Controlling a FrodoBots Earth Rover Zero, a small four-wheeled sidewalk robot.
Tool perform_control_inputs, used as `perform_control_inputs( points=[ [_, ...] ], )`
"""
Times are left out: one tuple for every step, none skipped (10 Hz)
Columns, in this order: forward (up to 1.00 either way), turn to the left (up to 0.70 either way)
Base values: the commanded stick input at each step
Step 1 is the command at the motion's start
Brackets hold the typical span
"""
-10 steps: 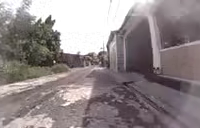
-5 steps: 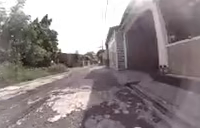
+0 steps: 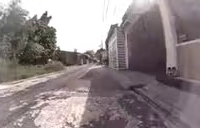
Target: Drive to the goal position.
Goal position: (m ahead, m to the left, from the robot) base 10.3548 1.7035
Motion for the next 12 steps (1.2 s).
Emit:
perform_control_inputs(
  points=[
    [0.85, 0.00],
    [0.85, 0.00],
    [0.85, 0.00],
    [0.85, 0.00],
    [0.85, 0.00],
    [0.85, 0.00],
    [0.85, 0.00],
    [0.85, 0.00],
    [0.85, -0.02],
    [0.85, -0.02],
    [0.85, 0.00],
    [0.85, 0.00]
  ],
)
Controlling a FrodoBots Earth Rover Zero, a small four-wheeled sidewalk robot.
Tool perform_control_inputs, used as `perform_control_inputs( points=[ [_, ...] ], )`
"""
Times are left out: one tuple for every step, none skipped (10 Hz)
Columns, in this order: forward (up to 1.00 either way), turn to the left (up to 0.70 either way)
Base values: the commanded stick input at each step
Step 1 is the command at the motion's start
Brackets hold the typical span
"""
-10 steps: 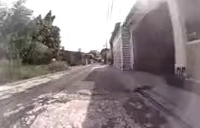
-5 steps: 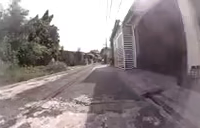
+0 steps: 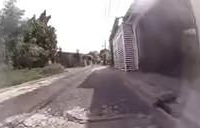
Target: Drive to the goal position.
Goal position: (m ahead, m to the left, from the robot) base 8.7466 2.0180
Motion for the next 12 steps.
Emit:
perform_control_inputs(
  points=[
    [0.85, 0.00],
    [0.85, 0.00],
    [0.85, 0.00],
    [0.85, 0.00],
    [0.85, 0.00],
    [0.85, 0.00],
    [0.85, 0.00],
    [0.85, 0.00],
    [0.85, 0.00],
    [0.85, 0.00],
    [0.85, 0.00],
    [0.85, 0.00]
  ],
)
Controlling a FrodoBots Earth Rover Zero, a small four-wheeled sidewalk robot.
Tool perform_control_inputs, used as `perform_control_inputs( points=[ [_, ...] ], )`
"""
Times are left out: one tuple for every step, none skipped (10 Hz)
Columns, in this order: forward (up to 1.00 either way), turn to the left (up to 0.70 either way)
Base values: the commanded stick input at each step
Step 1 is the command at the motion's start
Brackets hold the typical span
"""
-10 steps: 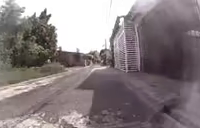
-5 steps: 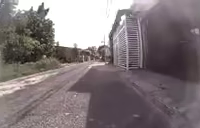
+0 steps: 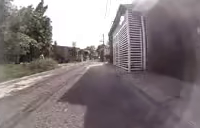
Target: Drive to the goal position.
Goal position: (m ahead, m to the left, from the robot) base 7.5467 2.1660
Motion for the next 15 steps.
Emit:
perform_control_inputs(
  points=[
    [0.85, 0.00],
    [0.85, 0.00],
    [0.85, 0.00],
    [0.85, 0.00],
    [0.85, 0.00],
    [0.85, 0.00],
    [0.85, 0.00],
    [0.85, 0.29],
    [0.85, 0.06],
    [0.85, 0.00],
    [0.85, 0.00],
    [0.85, 0.00],
    [0.85, 0.00],
    [0.85, 0.00],
    [0.85, 0.00]
  ],
)
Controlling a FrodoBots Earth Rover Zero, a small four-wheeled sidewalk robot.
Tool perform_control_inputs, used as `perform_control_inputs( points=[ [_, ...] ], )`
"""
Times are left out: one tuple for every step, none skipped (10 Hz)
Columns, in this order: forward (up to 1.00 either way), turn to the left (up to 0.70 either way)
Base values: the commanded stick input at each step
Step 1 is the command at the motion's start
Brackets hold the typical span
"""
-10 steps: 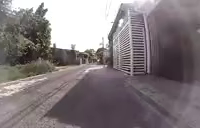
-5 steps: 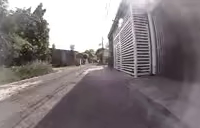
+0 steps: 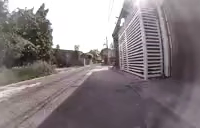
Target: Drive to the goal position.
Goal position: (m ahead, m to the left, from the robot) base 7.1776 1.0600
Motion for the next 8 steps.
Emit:
perform_control_inputs(
  points=[
    [0.85, 0.00],
    [0.85, 0.00],
    [0.85, 0.00],
    [0.85, 0.14],
    [0.85, 0.14],
    [0.85, 0.00],
    [0.85, 0.00],
    [0.85, 0.00]
  ],
)
